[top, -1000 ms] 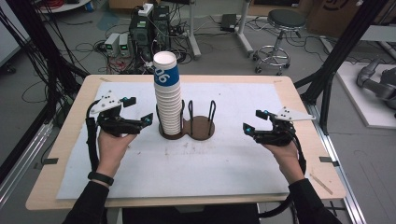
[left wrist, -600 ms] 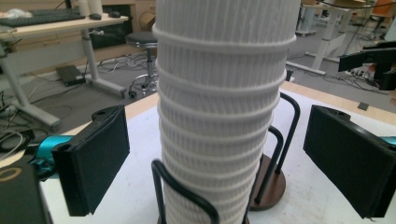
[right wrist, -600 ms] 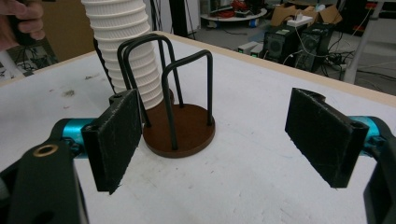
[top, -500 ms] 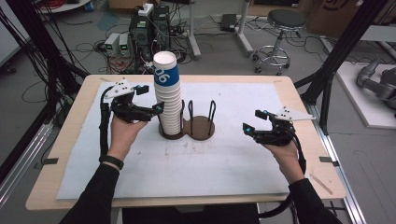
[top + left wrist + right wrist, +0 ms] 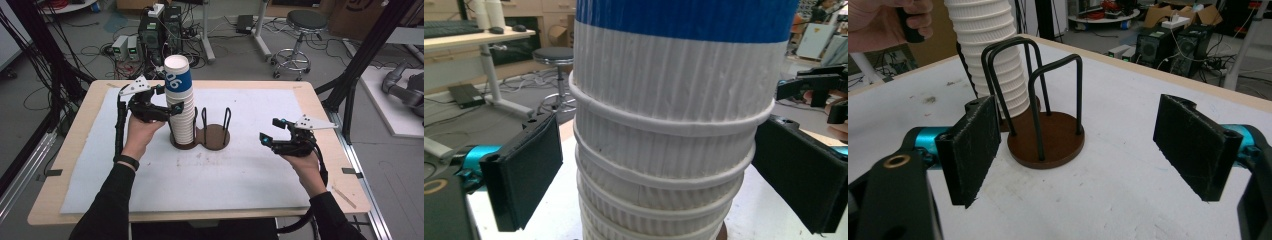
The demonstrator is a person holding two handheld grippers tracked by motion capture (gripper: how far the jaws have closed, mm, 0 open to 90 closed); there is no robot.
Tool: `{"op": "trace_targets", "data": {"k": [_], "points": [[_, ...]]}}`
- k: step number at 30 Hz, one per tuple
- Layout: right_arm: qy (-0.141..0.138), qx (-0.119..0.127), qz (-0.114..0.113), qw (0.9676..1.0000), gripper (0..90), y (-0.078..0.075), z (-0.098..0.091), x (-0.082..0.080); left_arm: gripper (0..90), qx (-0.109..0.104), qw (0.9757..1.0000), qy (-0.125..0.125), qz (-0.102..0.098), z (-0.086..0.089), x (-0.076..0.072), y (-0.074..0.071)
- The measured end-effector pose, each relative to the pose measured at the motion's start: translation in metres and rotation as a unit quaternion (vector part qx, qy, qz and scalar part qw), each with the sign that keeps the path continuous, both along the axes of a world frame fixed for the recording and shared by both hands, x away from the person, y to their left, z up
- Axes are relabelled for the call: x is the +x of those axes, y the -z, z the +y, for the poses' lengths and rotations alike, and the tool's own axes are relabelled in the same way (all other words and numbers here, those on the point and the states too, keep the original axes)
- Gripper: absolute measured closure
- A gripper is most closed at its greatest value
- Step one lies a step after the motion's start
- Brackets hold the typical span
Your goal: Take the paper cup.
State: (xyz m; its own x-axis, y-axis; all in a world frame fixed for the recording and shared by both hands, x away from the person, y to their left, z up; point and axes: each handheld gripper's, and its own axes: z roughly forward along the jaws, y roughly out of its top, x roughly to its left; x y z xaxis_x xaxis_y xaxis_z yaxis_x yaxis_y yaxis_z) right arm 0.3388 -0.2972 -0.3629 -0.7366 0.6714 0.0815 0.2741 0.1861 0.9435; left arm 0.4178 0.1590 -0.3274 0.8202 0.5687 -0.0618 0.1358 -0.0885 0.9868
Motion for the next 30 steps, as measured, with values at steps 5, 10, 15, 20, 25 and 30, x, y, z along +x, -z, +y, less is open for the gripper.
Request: {"op": "trace_targets", "data": {"k": [5, 10, 15, 20, 25, 30], "points": [[-0.006, -0.002, 0.000, 1.0000, 19.2, 0.000, 0.003, 0.000, 7.0, 0.012, 0.9999, 0.004, -0.001, -0.006, 0.004, 0.000], [-0.010, -0.001, 0.001, 0.9999, 19.3, -0.001, 0.006, -0.001, 10.4, 0.015, 0.9999, 0.007, -0.003, -0.008, 0.004, 0.000], [-0.014, -0.001, 0.004, 0.9999, 19.3, -0.002, 0.009, 0.000, 10.6, 0.018, 0.9998, 0.009, -0.004, -0.006, 0.004, -0.001], [-0.022, 0.004, -0.002, 0.9997, 19.3, -0.011, 0.017, 0.001, 10.8, 0.019, 0.9998, 0.007, -0.006, -0.006, 0.004, -0.001], [-0.036, 0.007, -0.009, 0.9993, 19.3, -0.029, 0.032, 0.007, 10.8, 0.021, 0.9997, 0.005, -0.008, -0.007, 0.004, -0.001], [-0.049, 0.006, -0.020, 0.9986, 19.4, -0.051, 0.051, 0.016, 11.0, 0.022, 0.9997, 0.005, -0.009, -0.007, 0.003, -0.001]]}}
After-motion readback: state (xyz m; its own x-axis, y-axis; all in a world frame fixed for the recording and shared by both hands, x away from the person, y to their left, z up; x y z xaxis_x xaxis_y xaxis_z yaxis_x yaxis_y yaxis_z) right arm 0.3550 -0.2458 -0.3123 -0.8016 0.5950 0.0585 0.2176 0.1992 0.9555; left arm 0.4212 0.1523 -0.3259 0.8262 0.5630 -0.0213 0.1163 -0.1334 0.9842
